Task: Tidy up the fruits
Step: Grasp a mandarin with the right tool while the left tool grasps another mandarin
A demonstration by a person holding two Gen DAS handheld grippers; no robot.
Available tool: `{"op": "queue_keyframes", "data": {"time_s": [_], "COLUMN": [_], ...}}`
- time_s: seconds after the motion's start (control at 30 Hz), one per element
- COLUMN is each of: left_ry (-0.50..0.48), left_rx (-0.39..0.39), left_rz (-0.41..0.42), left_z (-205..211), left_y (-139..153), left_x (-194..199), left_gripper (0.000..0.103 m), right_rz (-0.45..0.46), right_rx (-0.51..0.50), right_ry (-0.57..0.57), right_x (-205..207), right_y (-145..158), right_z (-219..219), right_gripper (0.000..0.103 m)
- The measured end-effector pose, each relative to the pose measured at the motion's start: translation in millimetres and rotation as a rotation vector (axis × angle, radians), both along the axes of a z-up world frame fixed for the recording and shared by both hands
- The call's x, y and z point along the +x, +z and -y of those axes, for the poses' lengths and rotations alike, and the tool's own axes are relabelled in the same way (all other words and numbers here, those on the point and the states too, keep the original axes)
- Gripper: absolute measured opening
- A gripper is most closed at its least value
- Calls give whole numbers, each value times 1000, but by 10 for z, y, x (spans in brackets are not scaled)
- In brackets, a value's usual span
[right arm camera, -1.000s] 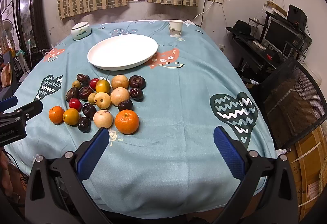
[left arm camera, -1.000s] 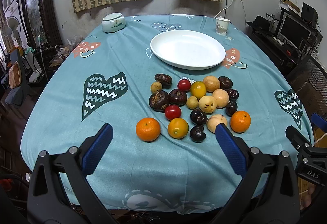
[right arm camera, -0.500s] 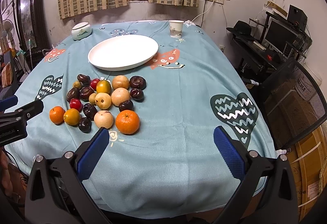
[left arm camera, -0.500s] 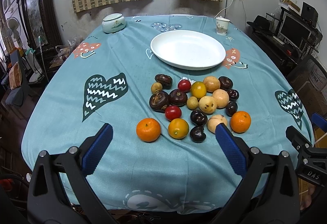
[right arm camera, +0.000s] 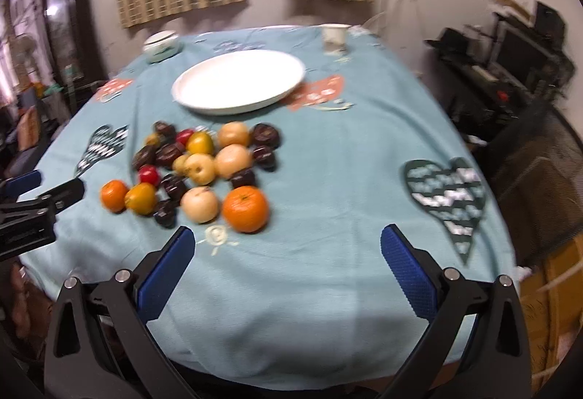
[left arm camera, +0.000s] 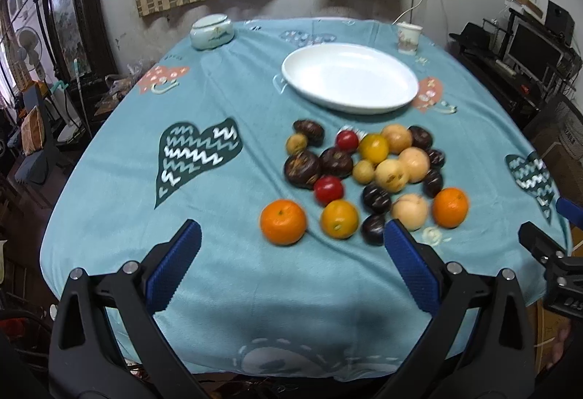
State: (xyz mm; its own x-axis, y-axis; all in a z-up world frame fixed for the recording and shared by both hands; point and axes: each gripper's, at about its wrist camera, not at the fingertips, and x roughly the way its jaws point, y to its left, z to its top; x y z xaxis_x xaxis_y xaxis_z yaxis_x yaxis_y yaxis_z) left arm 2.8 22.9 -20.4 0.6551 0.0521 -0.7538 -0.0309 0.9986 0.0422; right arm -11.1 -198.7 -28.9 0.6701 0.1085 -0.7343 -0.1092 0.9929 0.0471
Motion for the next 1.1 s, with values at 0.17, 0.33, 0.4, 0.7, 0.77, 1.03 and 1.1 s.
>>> {"op": "queue_keyframes", "data": {"time_s": [0.17, 0.33, 0.4, 0.7, 0.77, 1.03, 1.1], "left_ry": [-10, 22, 28, -14, -36, -97, -110], "left_rx": [-6, -25, -34, -25, -18, -51, -69], "left_rz": [-43, -73, -73, -104, -119, -154, -148], "left_z": [-179, -406, -459, -391, -339, -229, -201], "left_y": [-327, -477, -482, -582, -648, -860, -833], "left_x": [53, 131, 147, 331, 399, 674, 664], "left_gripper": [101, 101, 101, 101, 101, 53, 45], "right_rz": [-12, -76, -100, -121, -113, -122, -114], "right_rx": [-6, 17, -2, 108, 101, 127, 131], "right_ry": [93, 166, 175, 187, 177, 129, 123], "right_x": [120, 452, 585, 613, 530, 374, 359], "right_y": [-227, -469, -576, -612, -570, -541, -523], "right_z": [-95, -214, -271, -181, -134, 85, 104], "right_gripper": [102, 81, 70, 45, 45, 46, 46]}}
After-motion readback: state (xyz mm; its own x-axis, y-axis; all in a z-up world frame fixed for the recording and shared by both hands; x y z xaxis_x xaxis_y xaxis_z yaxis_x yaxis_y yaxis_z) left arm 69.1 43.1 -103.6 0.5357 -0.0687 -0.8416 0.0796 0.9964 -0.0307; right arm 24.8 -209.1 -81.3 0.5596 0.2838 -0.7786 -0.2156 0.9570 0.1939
